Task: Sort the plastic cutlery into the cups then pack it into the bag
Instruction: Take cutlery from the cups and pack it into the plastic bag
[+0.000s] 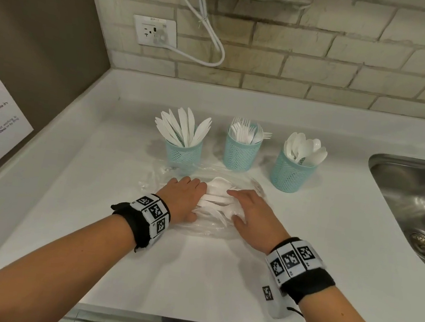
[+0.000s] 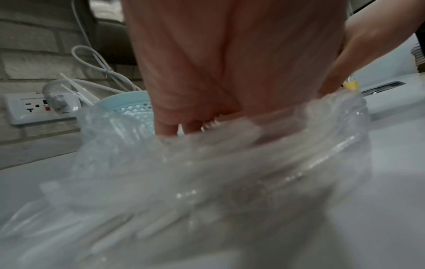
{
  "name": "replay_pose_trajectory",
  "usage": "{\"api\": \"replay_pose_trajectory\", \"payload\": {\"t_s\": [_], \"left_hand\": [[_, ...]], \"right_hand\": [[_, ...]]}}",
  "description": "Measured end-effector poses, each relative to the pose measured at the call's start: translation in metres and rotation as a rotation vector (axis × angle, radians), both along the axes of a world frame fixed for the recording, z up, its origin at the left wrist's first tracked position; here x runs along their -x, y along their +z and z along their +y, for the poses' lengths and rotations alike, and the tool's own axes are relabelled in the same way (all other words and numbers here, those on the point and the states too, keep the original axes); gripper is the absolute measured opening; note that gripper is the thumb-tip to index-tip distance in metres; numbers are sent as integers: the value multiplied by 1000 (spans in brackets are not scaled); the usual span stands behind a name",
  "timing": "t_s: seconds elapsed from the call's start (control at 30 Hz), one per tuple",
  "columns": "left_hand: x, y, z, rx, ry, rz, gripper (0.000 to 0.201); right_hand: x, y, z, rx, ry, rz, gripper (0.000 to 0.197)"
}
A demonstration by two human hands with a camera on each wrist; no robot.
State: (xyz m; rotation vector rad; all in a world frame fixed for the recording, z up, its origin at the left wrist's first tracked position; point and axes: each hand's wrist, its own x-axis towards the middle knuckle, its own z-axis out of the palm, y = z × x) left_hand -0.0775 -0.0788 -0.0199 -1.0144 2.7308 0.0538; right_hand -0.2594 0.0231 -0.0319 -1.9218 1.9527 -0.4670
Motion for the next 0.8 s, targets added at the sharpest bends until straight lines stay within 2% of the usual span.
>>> {"api": "replay_pose_trajectory", "payload": {"t_s": [0.1, 0.27, 0.43, 0.5, 0.6, 0.8], "left_hand": [[0, -3, 0, -29, 27, 4, 63], [1, -3, 0, -32, 34, 24, 54], [-2, 2, -2, -51, 40, 58, 40], [-3, 6, -3, -50, 36, 103, 37], [-4, 13, -5, -78, 58, 238, 37], [-6, 16, -11, -262, 133, 586, 35]], "right_hand": [[-4, -1, -5, -22, -21, 24, 57], [-10, -2, -4, -82, -25, -61, 49], [-11, 3, 0, -121, -5, -26, 66], [-10, 5, -1, -25, -17, -50, 61], [-9, 10, -5, 196, -43, -190, 51], [-21, 36, -20, 442, -86, -409, 39]]}}
